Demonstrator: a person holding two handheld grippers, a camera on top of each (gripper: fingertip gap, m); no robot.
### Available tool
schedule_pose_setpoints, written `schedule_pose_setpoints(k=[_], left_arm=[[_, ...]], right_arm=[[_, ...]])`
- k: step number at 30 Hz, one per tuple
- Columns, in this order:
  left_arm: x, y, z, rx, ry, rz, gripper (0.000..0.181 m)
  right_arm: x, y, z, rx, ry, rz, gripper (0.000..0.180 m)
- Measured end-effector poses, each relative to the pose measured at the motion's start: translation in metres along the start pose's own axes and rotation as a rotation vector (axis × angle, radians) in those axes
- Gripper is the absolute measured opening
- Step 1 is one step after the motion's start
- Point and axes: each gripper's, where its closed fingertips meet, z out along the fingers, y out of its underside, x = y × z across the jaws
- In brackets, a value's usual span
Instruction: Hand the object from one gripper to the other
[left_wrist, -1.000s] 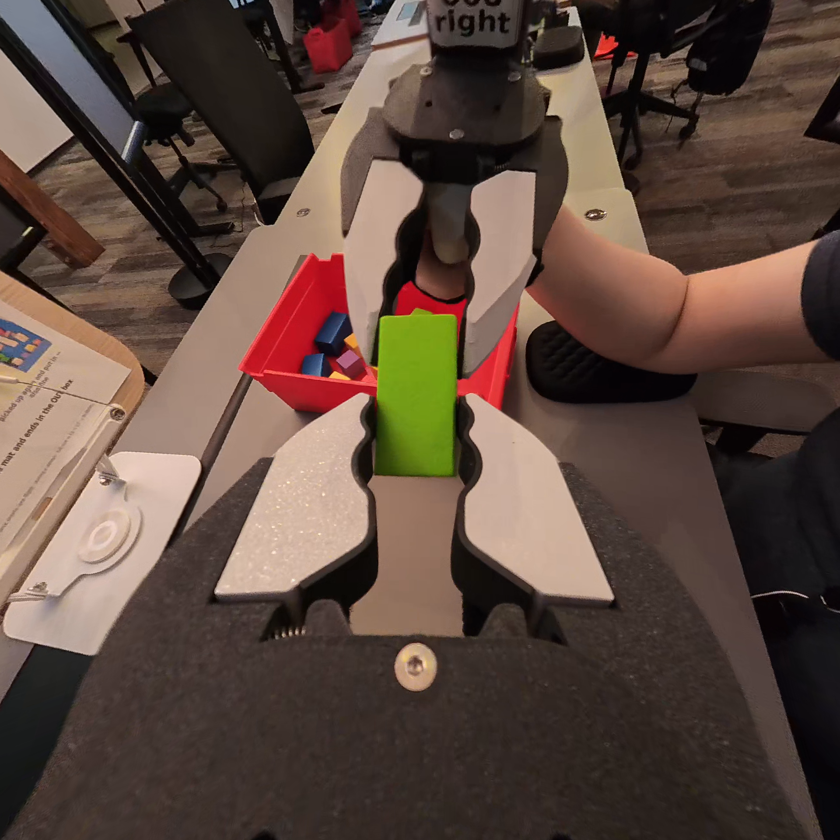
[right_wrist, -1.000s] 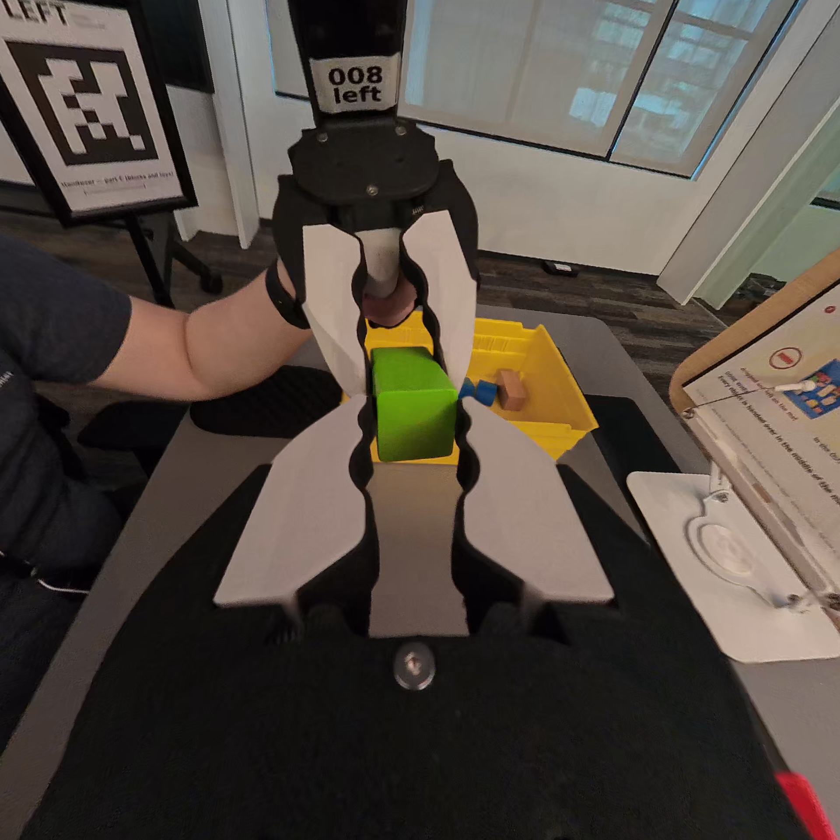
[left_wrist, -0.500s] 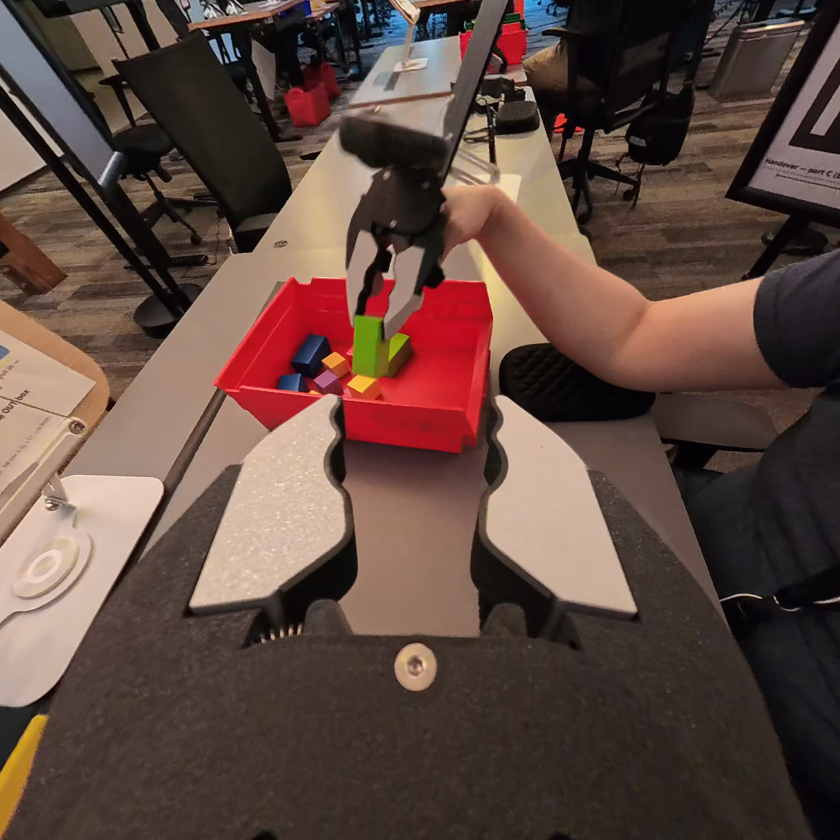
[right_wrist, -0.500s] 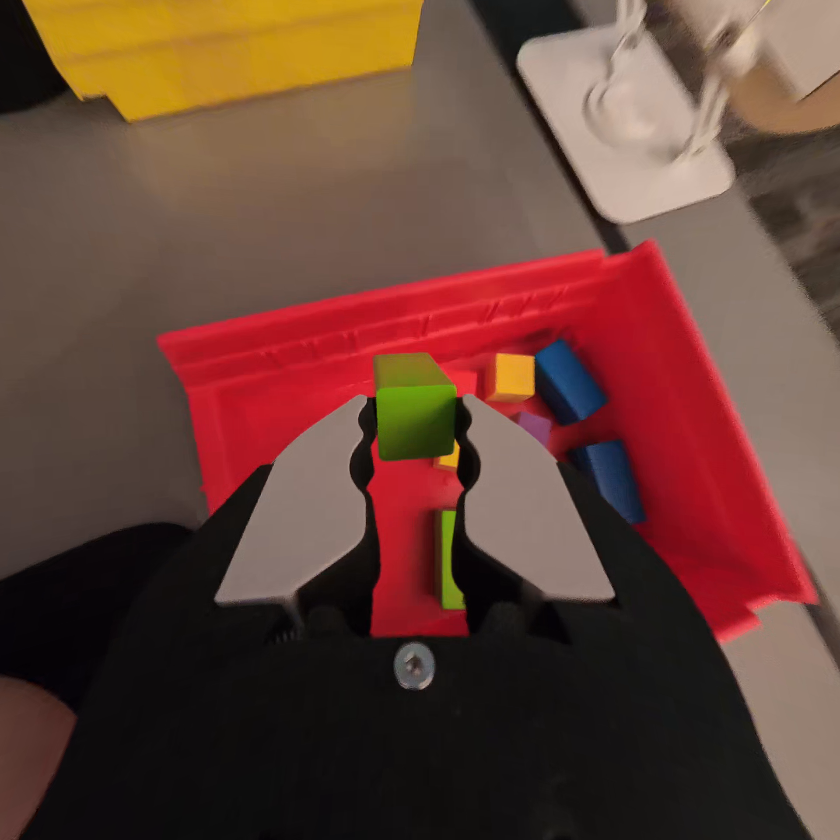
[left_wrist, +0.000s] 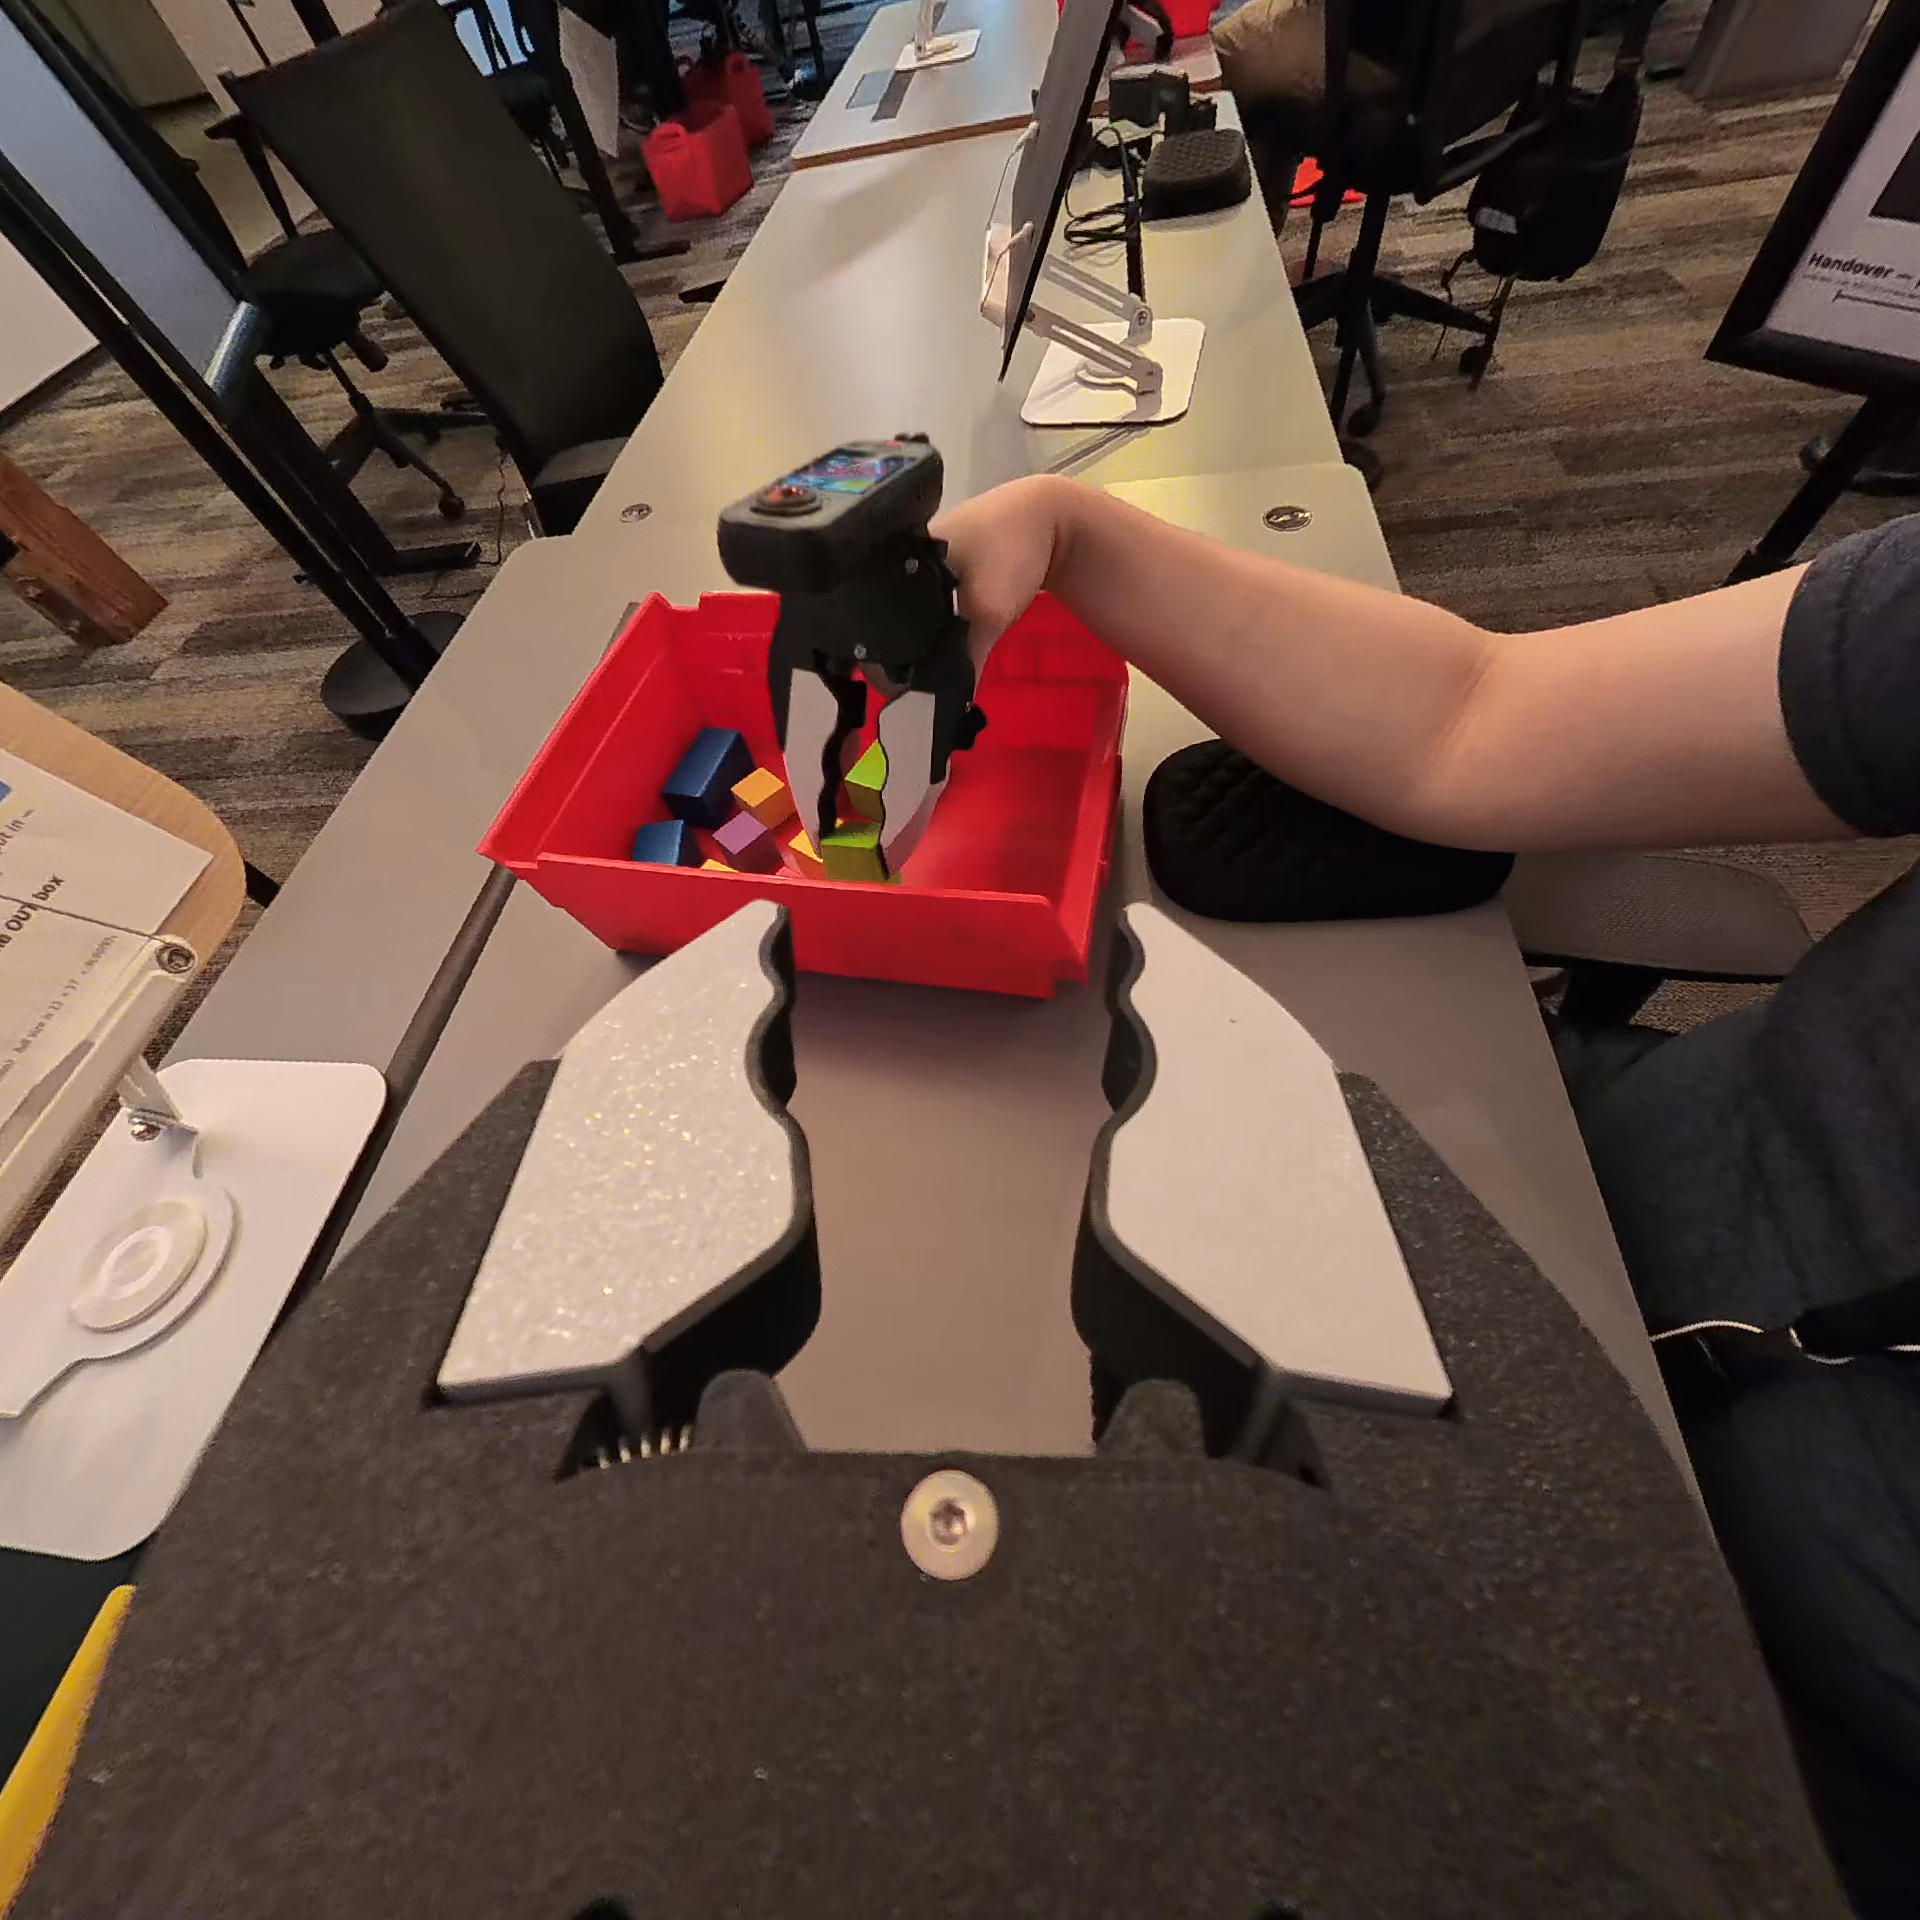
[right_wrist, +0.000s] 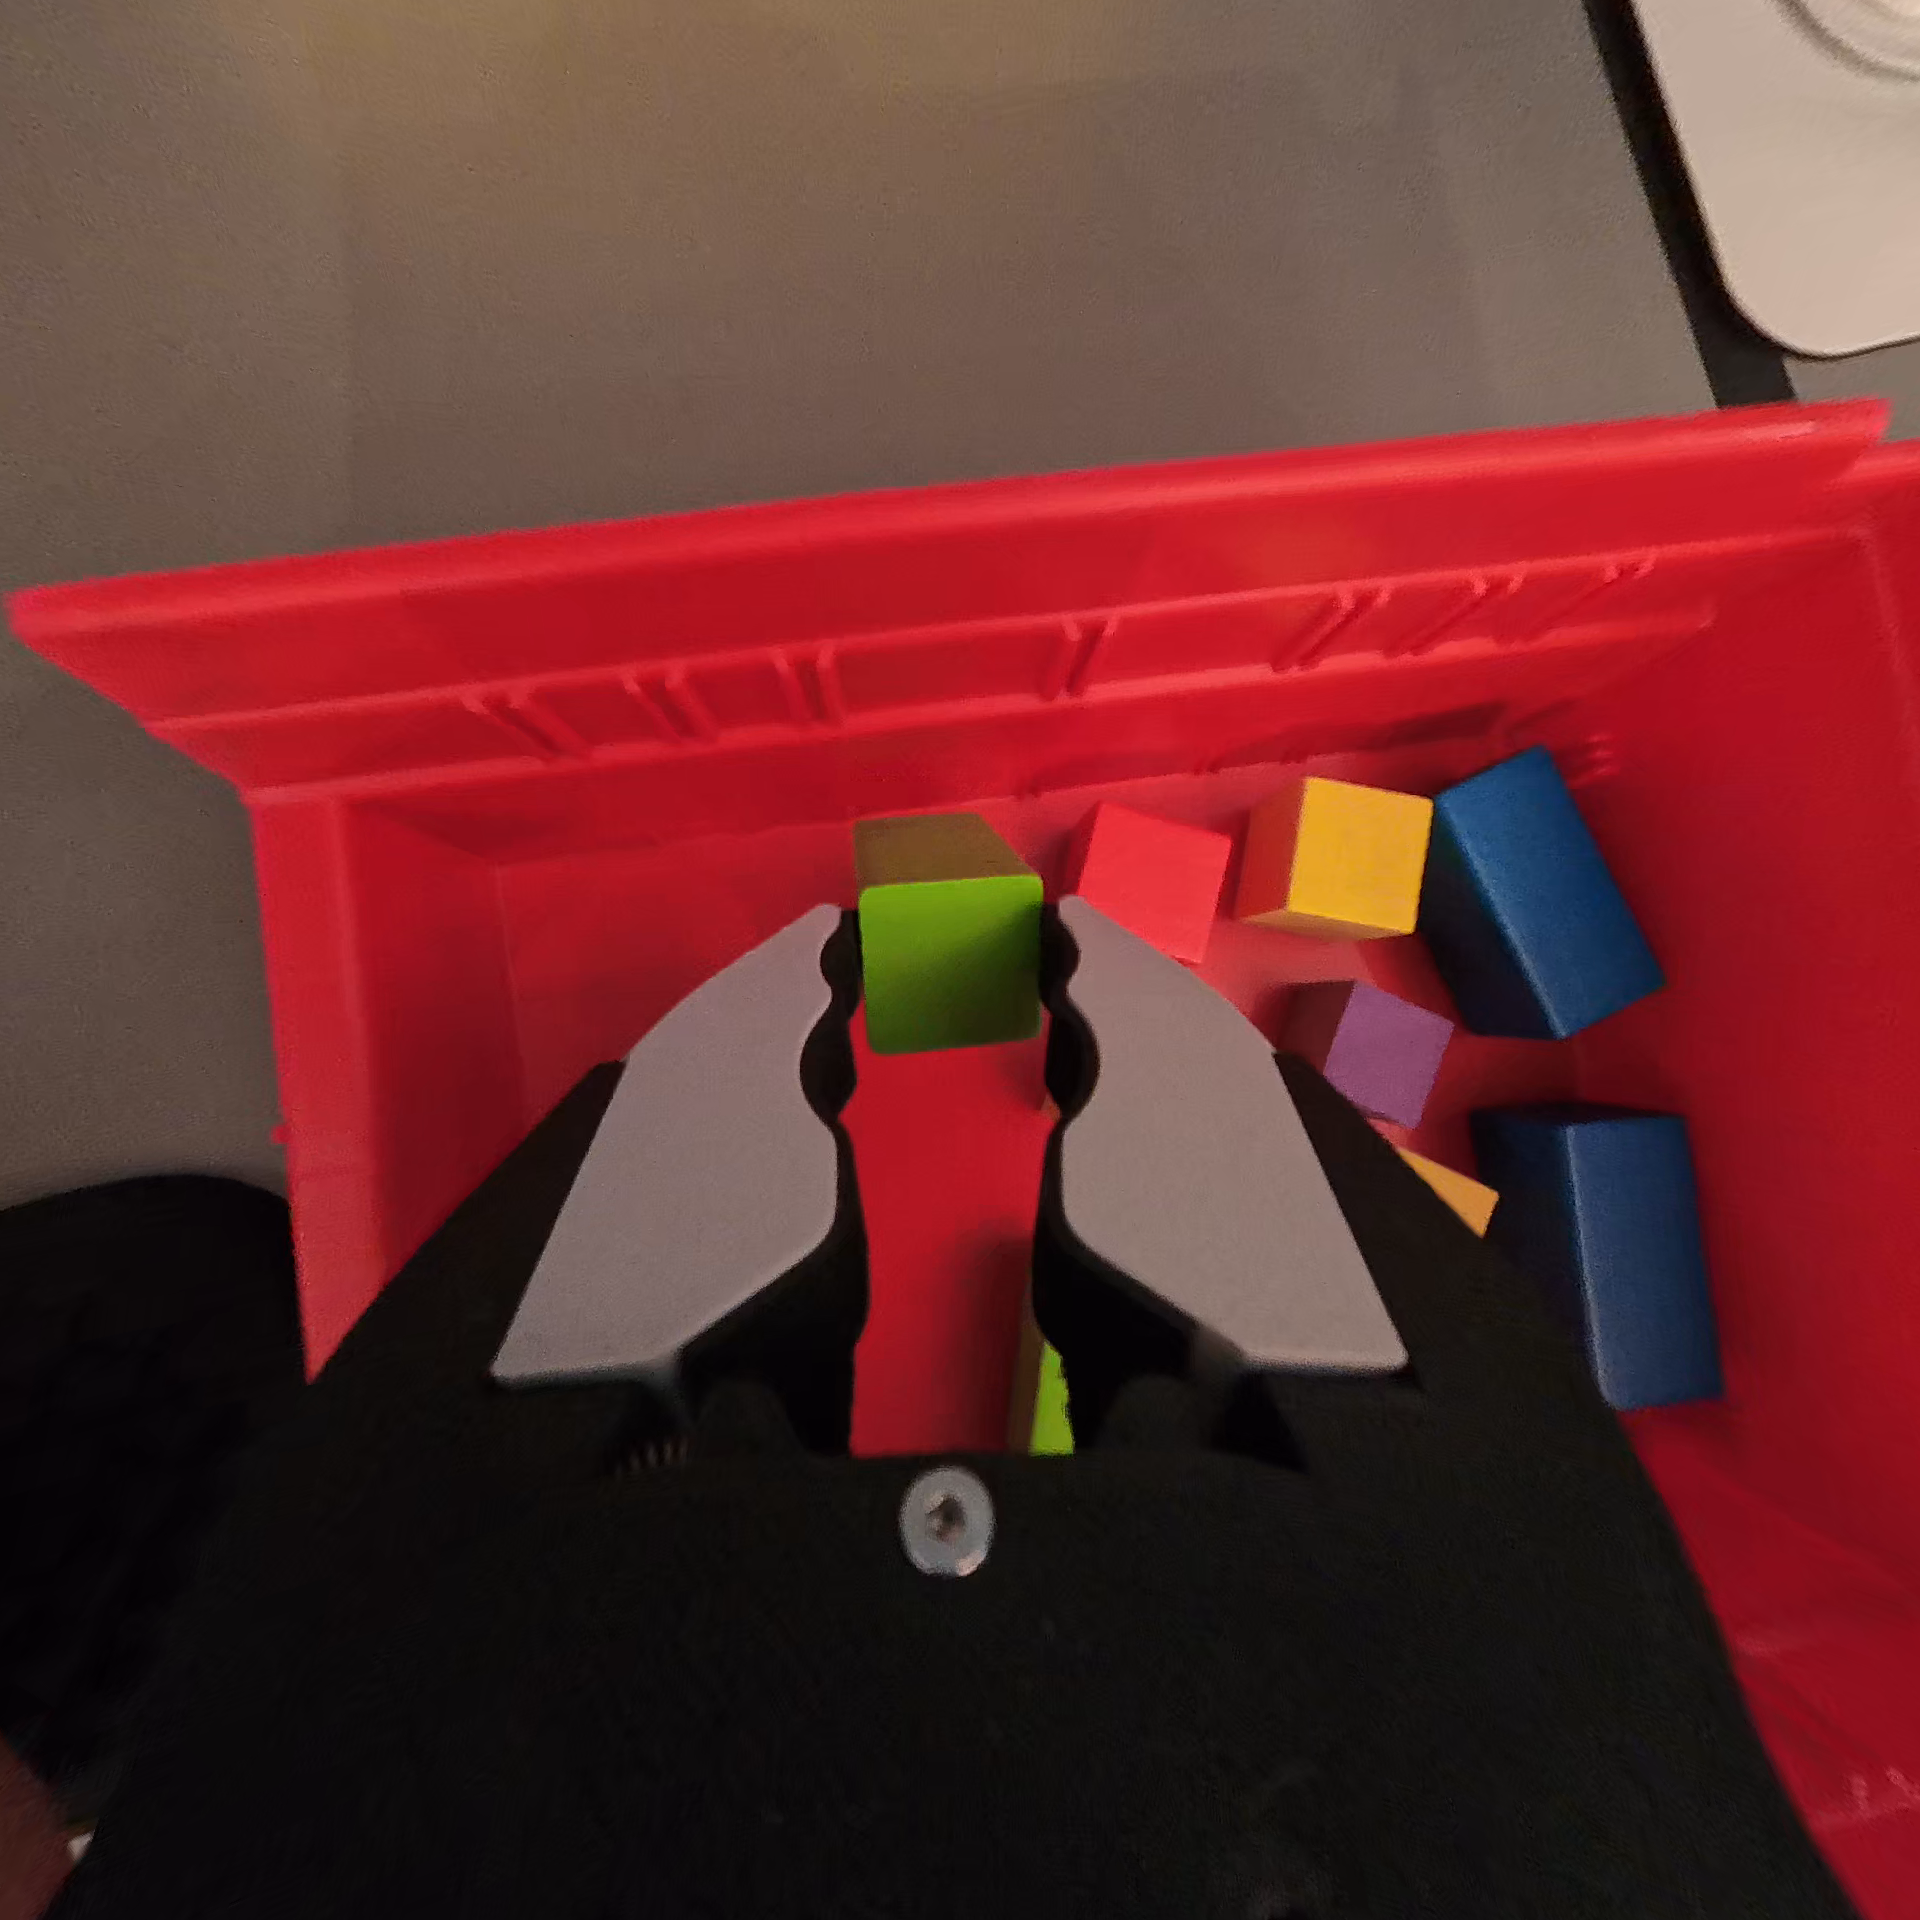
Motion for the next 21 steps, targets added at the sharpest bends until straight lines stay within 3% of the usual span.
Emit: schedule_pose_setpoints(k=[6, 17, 21], left_arm=[[-0.004, 0.0, -0.005, 0.003, -0.011, -0.01, 0.055], [-0.004, 0.011, -0.002, -0.067, -0.017, -0.003, 0.054], [-0.01, 0.014, -0.011, -0.09, -0.068, 0.028, 0.054]], right_arm=[[-0.001, 0.013, -0.001, -0.061, -0.011, 0.035, 0.034], [-0.006, 0.06, -0.008, -0.412, 0.016, 0.059, 0.034], [-0.006, 0.057, 0.002, -0.412, -0.006, 0.054, 0.034]])
